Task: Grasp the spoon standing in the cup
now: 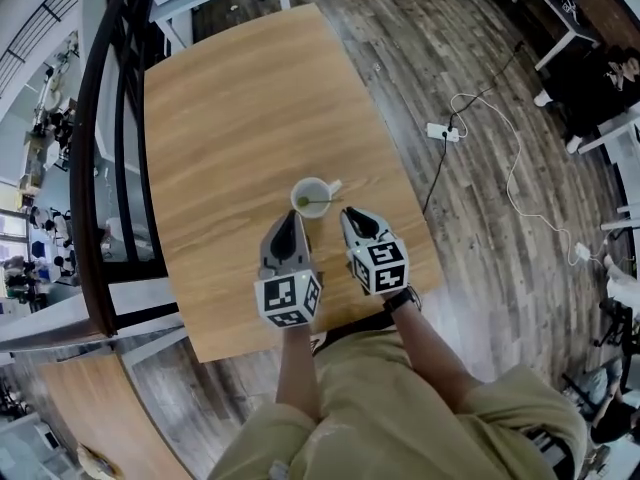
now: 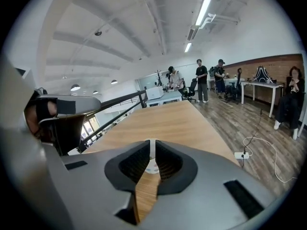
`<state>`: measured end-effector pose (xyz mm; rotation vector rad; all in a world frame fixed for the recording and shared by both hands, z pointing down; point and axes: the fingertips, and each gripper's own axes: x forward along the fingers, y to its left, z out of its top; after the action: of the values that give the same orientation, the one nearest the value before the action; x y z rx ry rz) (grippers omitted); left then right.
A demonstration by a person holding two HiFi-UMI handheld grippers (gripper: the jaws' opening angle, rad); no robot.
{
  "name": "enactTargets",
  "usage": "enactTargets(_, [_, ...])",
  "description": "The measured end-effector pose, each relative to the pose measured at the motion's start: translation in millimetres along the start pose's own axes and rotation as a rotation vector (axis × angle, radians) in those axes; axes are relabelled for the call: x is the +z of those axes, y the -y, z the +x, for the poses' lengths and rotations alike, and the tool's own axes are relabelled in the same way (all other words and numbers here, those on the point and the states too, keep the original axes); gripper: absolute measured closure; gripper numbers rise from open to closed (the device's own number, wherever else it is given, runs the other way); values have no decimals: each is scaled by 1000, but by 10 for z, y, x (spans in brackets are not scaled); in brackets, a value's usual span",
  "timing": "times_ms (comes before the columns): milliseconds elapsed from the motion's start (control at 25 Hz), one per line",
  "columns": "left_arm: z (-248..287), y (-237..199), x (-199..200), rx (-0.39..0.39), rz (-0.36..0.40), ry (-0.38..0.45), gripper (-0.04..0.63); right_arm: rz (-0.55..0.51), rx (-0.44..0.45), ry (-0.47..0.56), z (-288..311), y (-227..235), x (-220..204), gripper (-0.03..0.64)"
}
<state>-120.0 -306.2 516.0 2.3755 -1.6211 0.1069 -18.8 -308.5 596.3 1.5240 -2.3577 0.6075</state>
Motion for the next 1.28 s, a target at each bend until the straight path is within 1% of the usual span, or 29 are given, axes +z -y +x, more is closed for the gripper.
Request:
enactTargets(240, [164, -91, -206, 9, -29, -40, 594, 60, 13, -51, 268, 66, -210, 599])
enactTargets(360, [219, -151, -260, 10, -70, -55, 594, 97, 22, -78, 386, 81, -332, 558])
enactTargets(520, [308, -212, -325, 19, -69, -72, 594, 139, 25, -100, 513, 118, -445, 536])
enactTargets(680, [399, -285, -447, 30, -82, -104, 594, 180, 35, -102, 642, 136, -467, 506])
enactTargets(800, [409, -347, -462, 39, -91, -112, 594, 194, 23, -100, 705, 126, -450, 507])
enactTargets(920, [428, -391, -444, 36, -94, -110, 594, 190, 5, -101, 763, 131, -434, 547])
enactTargets(1120, [426, -413, -366, 32, -90, -95, 594, 177, -28, -99, 765, 150, -404, 590])
enactTargets(1280, [399, -403, -316, 31, -84, -80, 594, 167, -31, -89, 747, 127, -359, 597])
